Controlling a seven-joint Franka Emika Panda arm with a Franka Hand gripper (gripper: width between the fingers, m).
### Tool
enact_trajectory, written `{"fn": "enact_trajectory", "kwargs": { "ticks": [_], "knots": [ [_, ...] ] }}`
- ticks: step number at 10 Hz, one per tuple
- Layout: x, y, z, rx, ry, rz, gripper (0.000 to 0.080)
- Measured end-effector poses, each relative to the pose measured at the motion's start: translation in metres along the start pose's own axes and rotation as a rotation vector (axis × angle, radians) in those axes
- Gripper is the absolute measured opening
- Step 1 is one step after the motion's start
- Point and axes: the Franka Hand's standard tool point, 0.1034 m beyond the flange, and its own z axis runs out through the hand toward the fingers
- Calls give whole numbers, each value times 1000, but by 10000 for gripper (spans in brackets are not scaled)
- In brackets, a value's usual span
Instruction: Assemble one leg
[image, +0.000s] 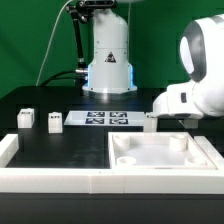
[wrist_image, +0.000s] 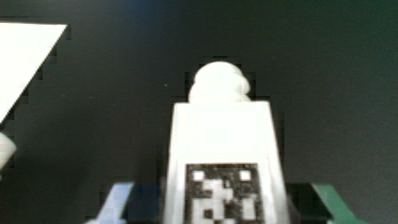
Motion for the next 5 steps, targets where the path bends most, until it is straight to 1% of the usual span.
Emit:
{"fn": "enact_trajectory", "kwargs": {
  "ticks": [2, 3, 4, 5],
  "knots": [
    [-1, 1, -2, 1, 0, -7, 287],
    [-9, 8, -16, 7, 4, -34, 287],
    [-23, 14, -35, 13, 20, -31, 287],
    [-34, 19, -49, 7, 34, -31, 287]
  ]
}}
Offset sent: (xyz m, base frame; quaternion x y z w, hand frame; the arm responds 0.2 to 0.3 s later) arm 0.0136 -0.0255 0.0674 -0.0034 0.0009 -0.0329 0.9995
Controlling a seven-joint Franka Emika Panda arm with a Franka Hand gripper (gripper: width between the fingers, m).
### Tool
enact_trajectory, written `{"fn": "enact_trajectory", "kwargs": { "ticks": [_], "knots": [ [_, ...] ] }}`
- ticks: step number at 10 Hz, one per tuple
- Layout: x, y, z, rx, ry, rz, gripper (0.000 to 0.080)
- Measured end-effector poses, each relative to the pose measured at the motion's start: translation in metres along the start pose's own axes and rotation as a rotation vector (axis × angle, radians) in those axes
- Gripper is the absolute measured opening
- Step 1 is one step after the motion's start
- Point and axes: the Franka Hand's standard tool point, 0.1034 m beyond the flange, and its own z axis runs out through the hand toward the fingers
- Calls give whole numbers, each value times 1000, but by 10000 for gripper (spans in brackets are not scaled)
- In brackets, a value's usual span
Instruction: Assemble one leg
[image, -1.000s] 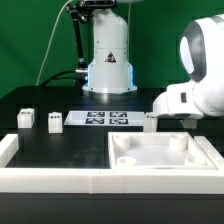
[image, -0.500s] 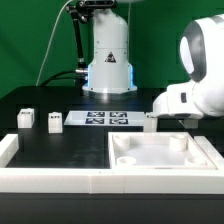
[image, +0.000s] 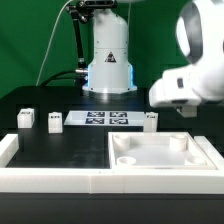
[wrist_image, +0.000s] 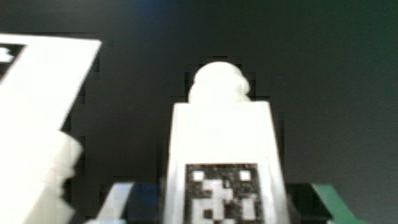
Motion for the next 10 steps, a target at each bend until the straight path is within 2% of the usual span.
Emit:
{"fn": "enact_trajectory", "kwargs": {
  "ticks": [1, 2, 3, 7, 8, 9, 10],
  "knots": [
    [-6, 1, -11, -3, 30, -2, 287],
    [-4, 1, -5, -3, 30, -1, 288],
    [2, 0, -6, 2, 72, -1, 288],
    [9, 1, -15, 18, 432, -17, 288],
    [14, 11, -24, 23, 527, -30, 288],
    [11, 21, -32, 21, 566, -48, 288],
    [12, 28, -51, 25, 655, -56, 288]
  ]
}}
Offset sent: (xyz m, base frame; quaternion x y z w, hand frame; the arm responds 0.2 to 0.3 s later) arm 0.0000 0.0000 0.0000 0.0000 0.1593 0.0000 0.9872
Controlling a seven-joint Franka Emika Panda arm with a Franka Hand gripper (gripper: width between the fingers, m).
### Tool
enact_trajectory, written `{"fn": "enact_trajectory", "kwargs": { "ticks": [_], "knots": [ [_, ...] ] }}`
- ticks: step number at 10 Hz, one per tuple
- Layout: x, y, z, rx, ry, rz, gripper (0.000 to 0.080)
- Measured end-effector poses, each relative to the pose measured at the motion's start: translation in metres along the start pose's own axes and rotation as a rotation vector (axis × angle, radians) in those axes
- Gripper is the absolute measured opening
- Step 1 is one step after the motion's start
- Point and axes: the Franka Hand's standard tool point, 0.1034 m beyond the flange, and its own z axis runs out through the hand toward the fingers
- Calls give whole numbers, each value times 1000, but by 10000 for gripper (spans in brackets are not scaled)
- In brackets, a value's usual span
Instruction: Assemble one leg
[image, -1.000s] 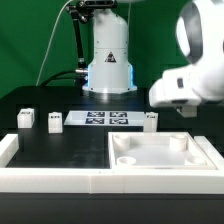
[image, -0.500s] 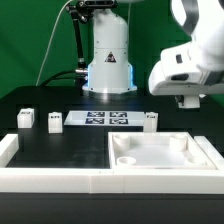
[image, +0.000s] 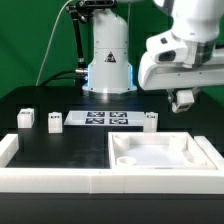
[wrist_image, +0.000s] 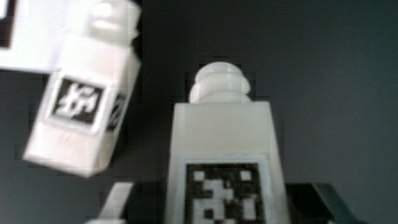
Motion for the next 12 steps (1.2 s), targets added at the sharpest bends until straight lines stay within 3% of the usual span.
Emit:
{"fn": "enact_trajectory", "kwargs": {
  "ticks": [1, 5, 6, 8, 12],
  "knots": [
    [5, 1, -10, 1, 87, -2, 288],
    [10, 1, -6, 7, 454, -24, 288],
    [19, 8, -15, -6, 489, -74, 288],
    [56, 24, -44, -18, 540, -120, 288],
    [56, 23, -43, -17, 544, -122, 288]
  ]
}}
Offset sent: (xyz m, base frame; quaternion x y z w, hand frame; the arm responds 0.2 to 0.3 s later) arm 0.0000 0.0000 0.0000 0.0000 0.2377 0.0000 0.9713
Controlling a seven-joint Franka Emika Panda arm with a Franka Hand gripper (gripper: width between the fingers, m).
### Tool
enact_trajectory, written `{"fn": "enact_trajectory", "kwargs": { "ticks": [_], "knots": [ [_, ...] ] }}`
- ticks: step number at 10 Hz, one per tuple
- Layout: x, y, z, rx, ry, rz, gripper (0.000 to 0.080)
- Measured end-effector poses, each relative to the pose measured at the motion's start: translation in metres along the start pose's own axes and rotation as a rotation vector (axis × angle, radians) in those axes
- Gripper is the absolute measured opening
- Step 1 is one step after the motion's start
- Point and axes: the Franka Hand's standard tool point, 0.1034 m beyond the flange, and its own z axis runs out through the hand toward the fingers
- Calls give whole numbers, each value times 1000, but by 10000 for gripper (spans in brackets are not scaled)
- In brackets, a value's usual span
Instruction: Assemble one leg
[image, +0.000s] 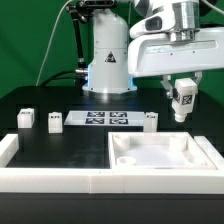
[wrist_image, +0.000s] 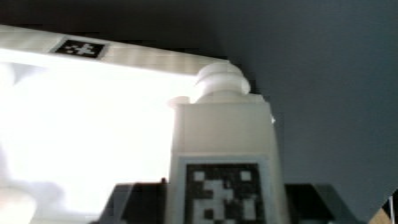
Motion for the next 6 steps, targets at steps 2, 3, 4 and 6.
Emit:
{"fn": "enact_trajectory", "kwargs": {
  "ticks": [2, 3, 4, 6],
  "knots": [
    [10, 10, -5, -2, -16, -44, 288],
    [39, 19, -16, 0, -14, -57, 288],
    [55, 22, -18, 2, 1, -65, 288],
    [87, 34, -5, 6, 16, -79, 288]
  ]
}}
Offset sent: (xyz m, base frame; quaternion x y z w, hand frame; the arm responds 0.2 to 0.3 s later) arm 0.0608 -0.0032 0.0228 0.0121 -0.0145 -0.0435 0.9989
